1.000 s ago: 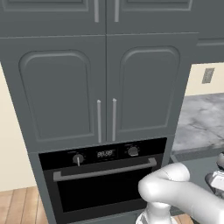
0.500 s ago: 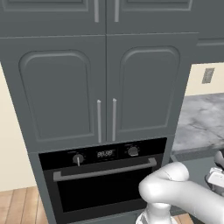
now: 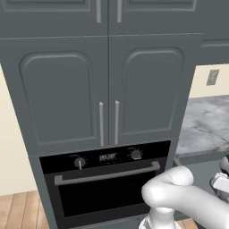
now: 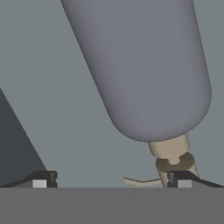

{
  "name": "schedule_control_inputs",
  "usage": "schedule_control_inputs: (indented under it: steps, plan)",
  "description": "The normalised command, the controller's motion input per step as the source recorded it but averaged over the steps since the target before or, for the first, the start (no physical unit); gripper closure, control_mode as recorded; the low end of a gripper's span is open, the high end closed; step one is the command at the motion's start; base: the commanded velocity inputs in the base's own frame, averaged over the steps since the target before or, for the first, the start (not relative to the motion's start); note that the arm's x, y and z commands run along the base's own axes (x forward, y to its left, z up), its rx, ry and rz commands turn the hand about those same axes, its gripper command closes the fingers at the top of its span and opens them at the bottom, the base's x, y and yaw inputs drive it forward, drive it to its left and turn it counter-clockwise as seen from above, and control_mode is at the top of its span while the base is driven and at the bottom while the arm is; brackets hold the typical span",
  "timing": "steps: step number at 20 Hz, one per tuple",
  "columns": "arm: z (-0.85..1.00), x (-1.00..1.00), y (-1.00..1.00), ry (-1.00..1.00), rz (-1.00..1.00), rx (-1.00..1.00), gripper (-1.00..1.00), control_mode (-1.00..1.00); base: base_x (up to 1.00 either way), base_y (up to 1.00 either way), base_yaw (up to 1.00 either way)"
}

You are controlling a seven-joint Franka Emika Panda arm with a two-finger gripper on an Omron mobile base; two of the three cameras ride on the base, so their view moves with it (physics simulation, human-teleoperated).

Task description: Restock the sink supplies by placing the sponge and soap dispenser on the counter and next to the sink. Make sure the soap dispenser is upright.

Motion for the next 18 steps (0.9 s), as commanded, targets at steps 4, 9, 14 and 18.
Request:
schedule_control_inputs:
  steps: [4,9,14,18]
  plan:
    - [0.0,0.09,-0.01,0.0,0.01,0.0,-1.0,-1.0,0.0,0.0,0.0]
    - [-0.06,0.06,0.0,0.0,0.01,-0.01,-1.0,-1.0,0.0,0.0,0.0]
    - [-0.03,0.0,-0.21,-0.02,0.0,-0.02,-1.0,-1.0,0.0,0.0,0.0]
    - [-0.01,0.0,-0.21,-0.02,0.0,-0.03,-1.0,-1.0,0.0,0.0,0.0]
